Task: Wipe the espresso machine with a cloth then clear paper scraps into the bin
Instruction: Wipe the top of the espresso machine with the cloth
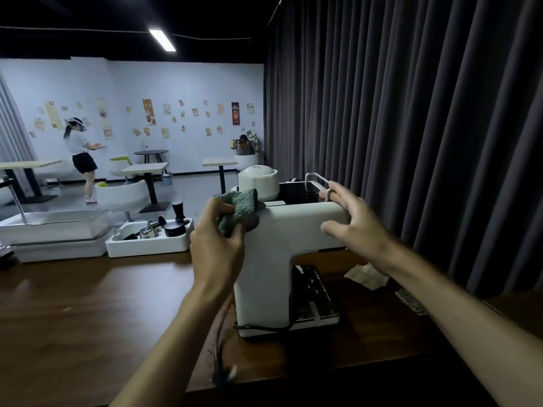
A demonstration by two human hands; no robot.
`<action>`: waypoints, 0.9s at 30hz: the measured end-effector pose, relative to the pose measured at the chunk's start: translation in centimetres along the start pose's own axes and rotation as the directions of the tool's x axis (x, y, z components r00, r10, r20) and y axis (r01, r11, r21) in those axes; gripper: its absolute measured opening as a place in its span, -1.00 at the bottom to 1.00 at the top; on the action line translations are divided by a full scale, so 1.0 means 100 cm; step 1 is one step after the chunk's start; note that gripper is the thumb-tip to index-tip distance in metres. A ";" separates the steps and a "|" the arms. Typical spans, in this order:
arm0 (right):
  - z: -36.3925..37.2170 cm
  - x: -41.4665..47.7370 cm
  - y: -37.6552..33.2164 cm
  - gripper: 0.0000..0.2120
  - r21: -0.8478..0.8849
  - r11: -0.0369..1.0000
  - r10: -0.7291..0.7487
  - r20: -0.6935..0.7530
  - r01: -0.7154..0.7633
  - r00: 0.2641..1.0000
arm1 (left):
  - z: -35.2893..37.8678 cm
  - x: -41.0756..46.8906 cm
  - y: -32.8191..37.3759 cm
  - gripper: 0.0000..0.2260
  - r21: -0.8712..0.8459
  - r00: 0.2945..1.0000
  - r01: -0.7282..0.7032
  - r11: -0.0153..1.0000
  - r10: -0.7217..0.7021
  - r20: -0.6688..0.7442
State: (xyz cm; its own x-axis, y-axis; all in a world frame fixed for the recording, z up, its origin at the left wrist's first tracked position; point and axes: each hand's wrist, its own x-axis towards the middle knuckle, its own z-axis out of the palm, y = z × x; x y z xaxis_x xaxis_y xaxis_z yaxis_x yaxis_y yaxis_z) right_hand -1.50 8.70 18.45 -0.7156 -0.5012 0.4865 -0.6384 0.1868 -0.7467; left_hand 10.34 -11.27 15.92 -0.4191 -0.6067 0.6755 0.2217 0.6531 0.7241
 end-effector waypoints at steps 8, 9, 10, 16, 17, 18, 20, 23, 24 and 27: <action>0.016 -0.019 -0.021 -0.52 0.098 0.980 -0.150 -0.195 0.171 0.969 | -0.005 0.037 -0.023 -0.72 0.033 0.998 0.040 0.999 -0.041 0.043; 0.011 -0.014 -0.020 -0.60 0.033 0.983 -0.164 -0.272 0.180 0.948 | -0.003 0.031 -0.022 -0.74 0.041 0.999 0.027 0.999 -0.028 0.030; 0.005 -0.008 -0.018 -0.66 -0.047 0.982 -0.188 -0.294 0.182 0.937 | -0.002 0.025 -0.021 -0.76 0.043 1.000 0.019 0.999 -0.020 0.010; -0.024 0.036 -0.002 -0.56 -0.238 0.959 -0.123 0.146 0.156 0.982 | 0.013 0.000 -0.009 -0.79 -0.054 0.994 0.109 0.993 -0.110 -0.013; -0.024 0.040 -0.001 -0.51 -0.220 0.963 -0.111 0.194 0.154 0.975 | 0.015 -0.001 -0.007 -0.77 -0.077 0.993 0.117 0.990 -0.117 0.005; -0.024 0.043 0.000 -0.48 -0.188 0.970 -0.112 0.213 0.154 0.971 | 0.017 0.000 -0.004 -0.77 -0.098 0.991 0.132 0.986 -0.131 0.024; -0.024 0.046 -0.002 -0.51 -0.157 0.975 -0.126 0.195 0.158 0.973 | 0.017 0.004 -0.003 -0.77 -0.138 0.984 0.172 0.975 -0.164 0.063; -0.013 0.049 -0.007 -0.72 -0.259 0.945 -0.176 0.112 0.200 0.978 | 0.012 0.015 -0.004 -0.78 -0.190 0.966 0.242 0.951 -0.219 0.138; -0.004 0.049 -0.011 -0.77 -0.289 0.933 -0.202 0.078 0.216 0.976 | 0.009 0.021 -0.005 -0.77 -0.215 0.956 0.277 0.937 -0.246 0.161; 0.018 0.047 -0.025 -0.78 -0.235 0.931 -0.273 0.062 0.280 0.960 | -0.011 0.037 -0.008 -0.81 -0.273 0.933 0.337 0.901 -0.280 0.227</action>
State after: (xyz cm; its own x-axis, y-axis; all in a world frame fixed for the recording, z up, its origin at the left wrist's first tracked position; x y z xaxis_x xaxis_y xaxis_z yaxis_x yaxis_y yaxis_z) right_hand -2.74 4.41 21.79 -0.4948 -0.5844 0.6431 -0.8613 0.2315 -0.4523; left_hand 9.56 -14.49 18.01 -0.6531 -0.6458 0.3955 0.2987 0.2602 0.9182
